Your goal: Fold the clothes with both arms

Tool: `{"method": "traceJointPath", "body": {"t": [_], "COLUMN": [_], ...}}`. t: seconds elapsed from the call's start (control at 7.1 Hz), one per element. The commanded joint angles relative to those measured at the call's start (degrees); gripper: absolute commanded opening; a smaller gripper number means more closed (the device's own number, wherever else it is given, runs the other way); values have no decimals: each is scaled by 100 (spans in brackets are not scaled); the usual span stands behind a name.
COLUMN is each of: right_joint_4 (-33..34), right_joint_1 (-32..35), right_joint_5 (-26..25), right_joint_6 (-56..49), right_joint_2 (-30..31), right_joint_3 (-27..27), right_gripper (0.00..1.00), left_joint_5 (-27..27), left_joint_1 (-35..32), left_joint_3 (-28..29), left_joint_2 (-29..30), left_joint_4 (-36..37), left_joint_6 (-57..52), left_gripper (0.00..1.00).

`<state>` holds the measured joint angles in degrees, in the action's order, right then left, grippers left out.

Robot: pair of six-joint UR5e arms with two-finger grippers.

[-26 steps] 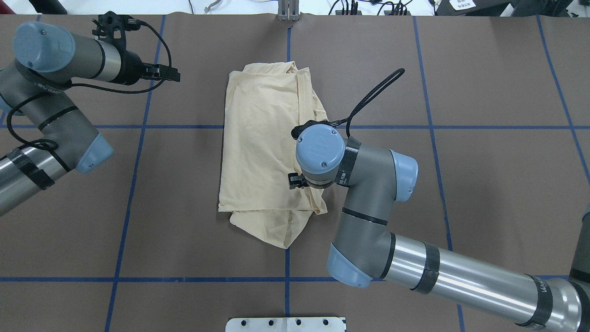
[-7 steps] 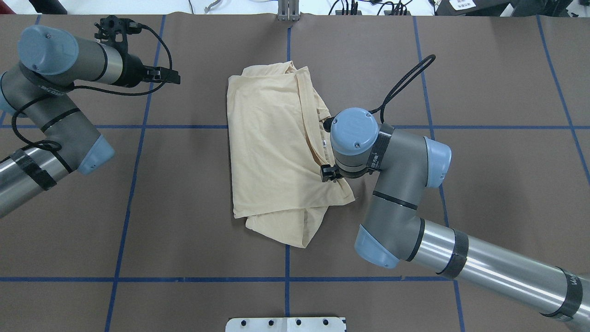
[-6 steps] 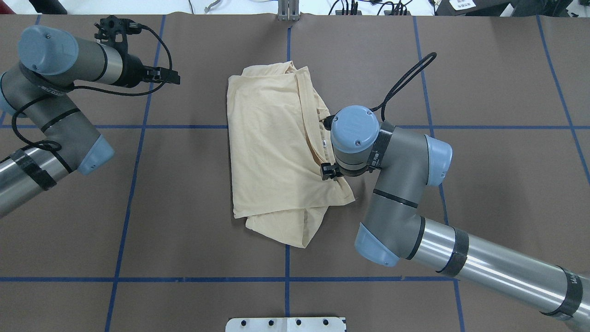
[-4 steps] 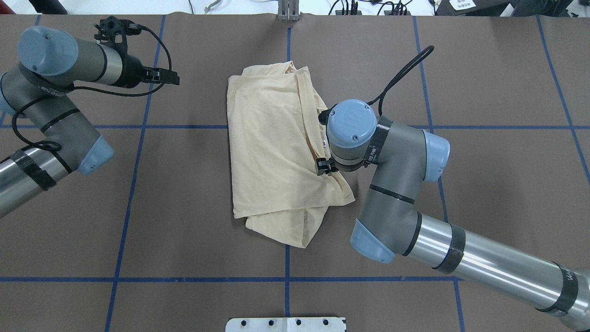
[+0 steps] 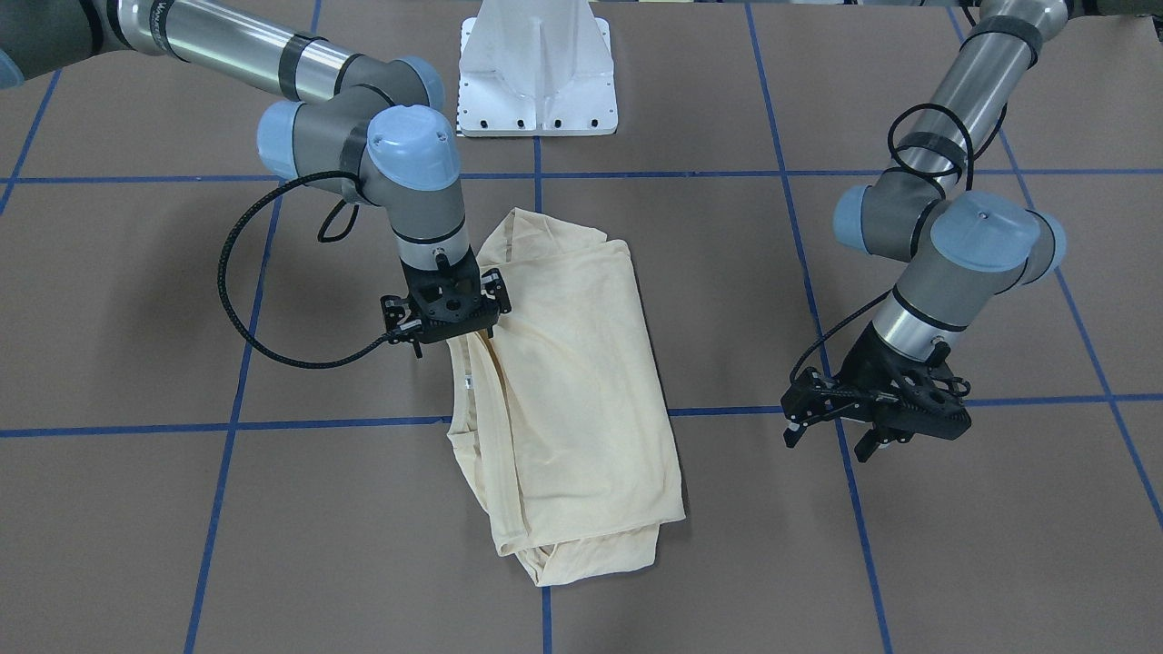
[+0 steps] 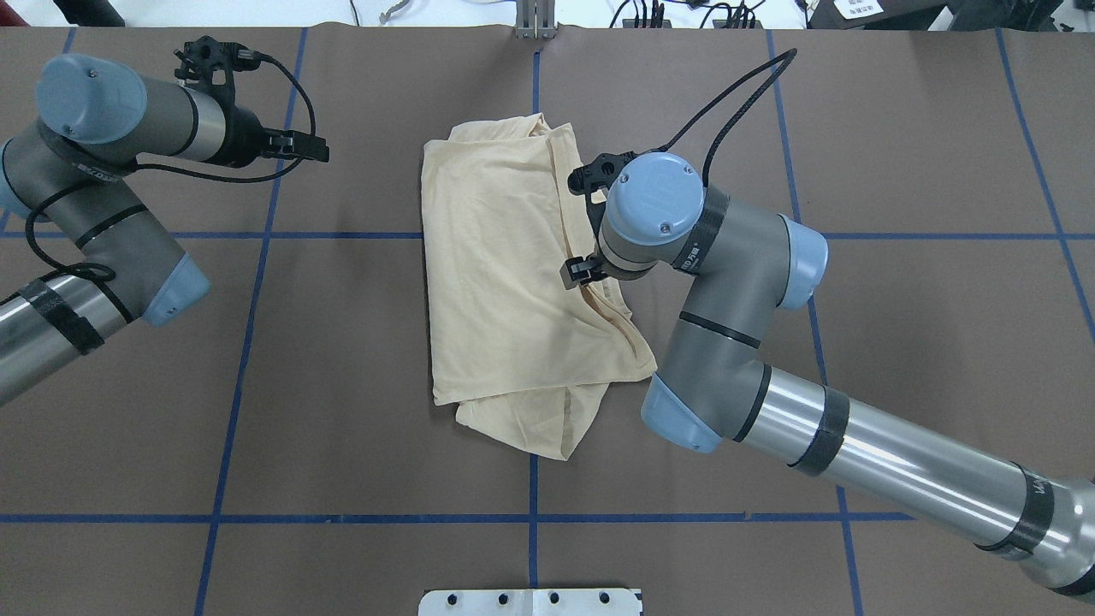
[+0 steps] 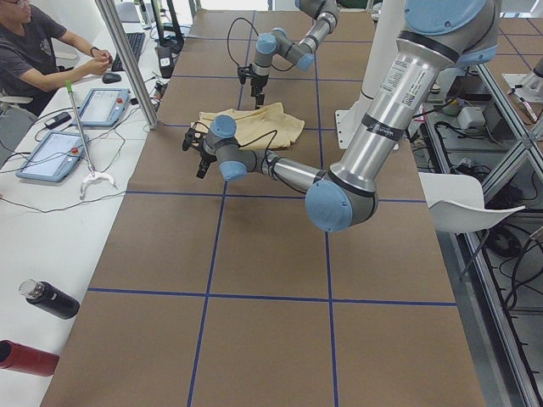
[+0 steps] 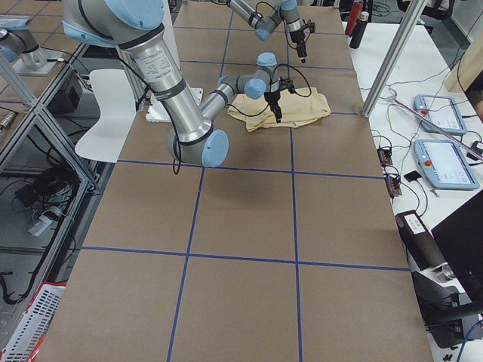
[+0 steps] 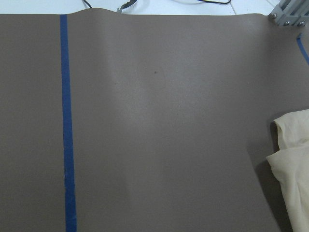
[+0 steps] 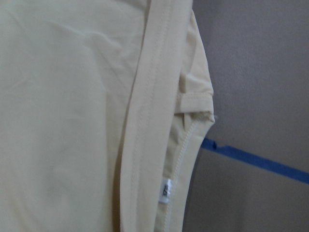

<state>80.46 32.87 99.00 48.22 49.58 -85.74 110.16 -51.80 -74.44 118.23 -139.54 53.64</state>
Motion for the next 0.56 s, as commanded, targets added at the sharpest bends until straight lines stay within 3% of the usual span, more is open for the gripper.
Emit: {"method": "traceJointPath", "body": {"t": [0.0, 0.28, 0.42], "right_joint_4": [-451, -461, -461], "right_joint_1": [9, 9, 9], "right_joint_5": [-250, -382, -391], "right_joint_6": [-85, -313, -322], "right_joint_2": [-334, -353, -388], "right_joint_3": [600, 751, 761], "right_gripper": [88, 64, 62], "left_joint_5": [6, 6, 6], "left_joint_1": [3, 3, 12], "left_joint_3": [52, 114, 114], "left_joint_2": [7, 24, 24], "left_joint_4": [-3, -21, -21], "left_joint_6": [-2, 6, 6], "left_gripper": [100, 100, 100]}}
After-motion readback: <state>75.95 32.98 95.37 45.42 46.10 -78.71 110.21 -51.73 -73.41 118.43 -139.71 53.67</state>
